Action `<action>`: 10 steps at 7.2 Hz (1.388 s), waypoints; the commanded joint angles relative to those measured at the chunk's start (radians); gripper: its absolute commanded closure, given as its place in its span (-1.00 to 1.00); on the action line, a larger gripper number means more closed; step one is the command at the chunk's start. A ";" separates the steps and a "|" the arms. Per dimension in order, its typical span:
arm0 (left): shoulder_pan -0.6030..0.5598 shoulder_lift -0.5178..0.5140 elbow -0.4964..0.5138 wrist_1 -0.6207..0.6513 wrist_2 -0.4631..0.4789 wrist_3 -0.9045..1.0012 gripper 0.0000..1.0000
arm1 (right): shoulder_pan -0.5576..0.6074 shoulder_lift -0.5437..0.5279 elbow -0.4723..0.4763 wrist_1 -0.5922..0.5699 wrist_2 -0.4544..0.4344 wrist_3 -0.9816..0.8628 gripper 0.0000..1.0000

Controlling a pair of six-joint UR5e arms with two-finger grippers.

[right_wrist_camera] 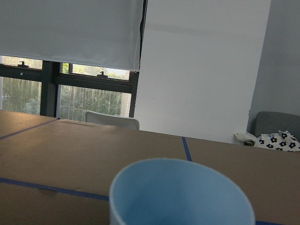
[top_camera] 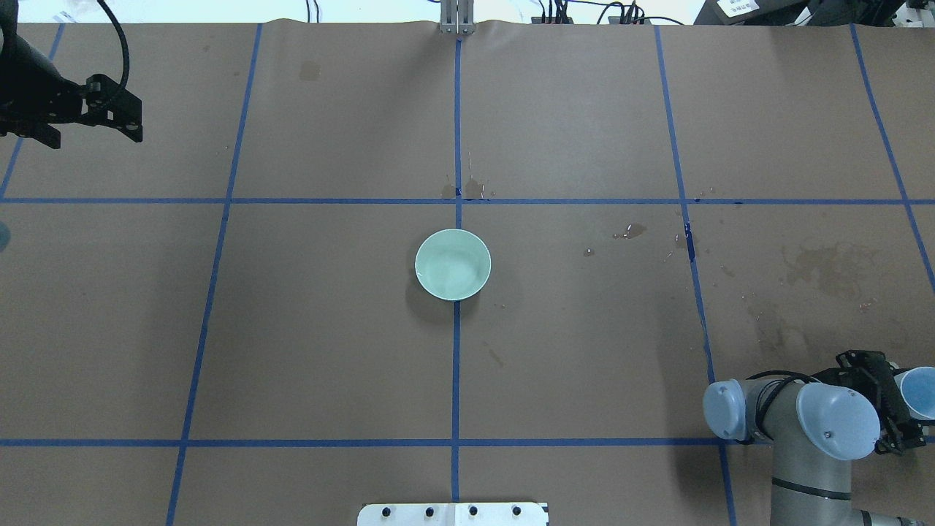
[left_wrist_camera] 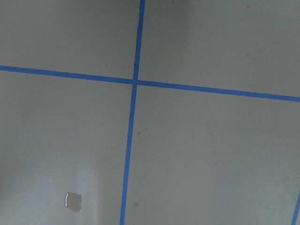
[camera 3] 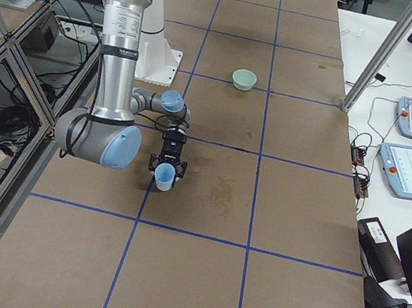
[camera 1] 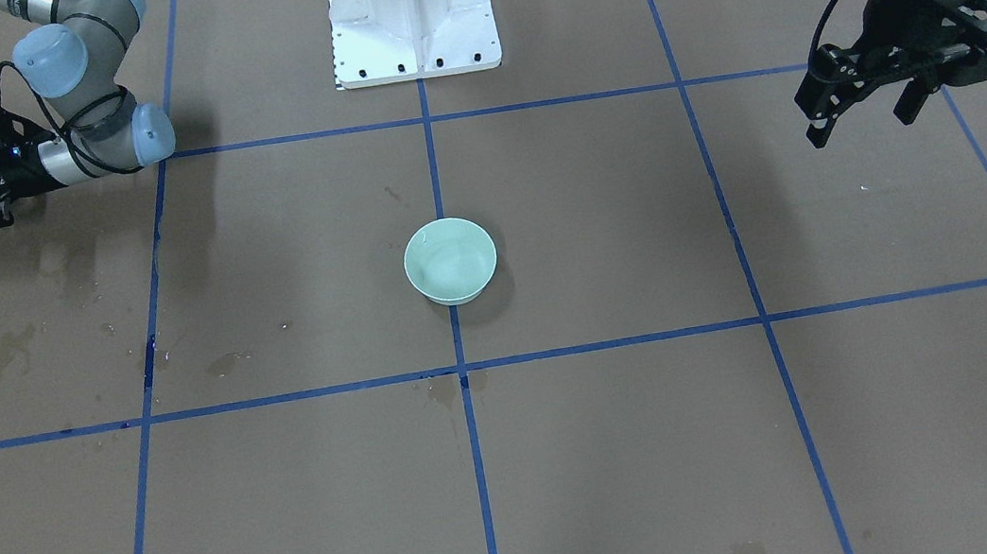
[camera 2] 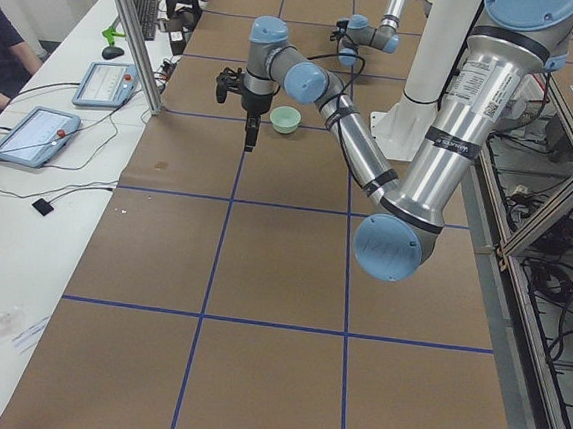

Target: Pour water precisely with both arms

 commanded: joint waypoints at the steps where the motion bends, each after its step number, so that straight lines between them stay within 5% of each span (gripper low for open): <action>1: 0.000 0.000 0.000 0.000 0.000 -0.001 -1.00 | -0.002 0.003 -0.044 0.033 -0.004 0.002 0.47; 2: 0.000 -0.001 0.000 0.000 0.000 -0.001 -1.00 | 0.000 0.003 -0.046 0.033 -0.004 0.002 0.45; 4: 0.000 -0.001 0.000 0.000 0.000 -0.001 -1.00 | 0.000 0.003 -0.047 0.031 -0.004 0.001 -0.62; 5: 0.000 -0.001 0.000 0.002 0.000 -0.001 -1.00 | 0.000 0.002 -0.047 0.031 -0.007 -0.001 -1.00; 10: 0.000 0.003 -0.001 0.000 0.000 -0.001 -1.00 | 0.011 -0.030 0.009 0.021 -0.004 -0.001 -1.00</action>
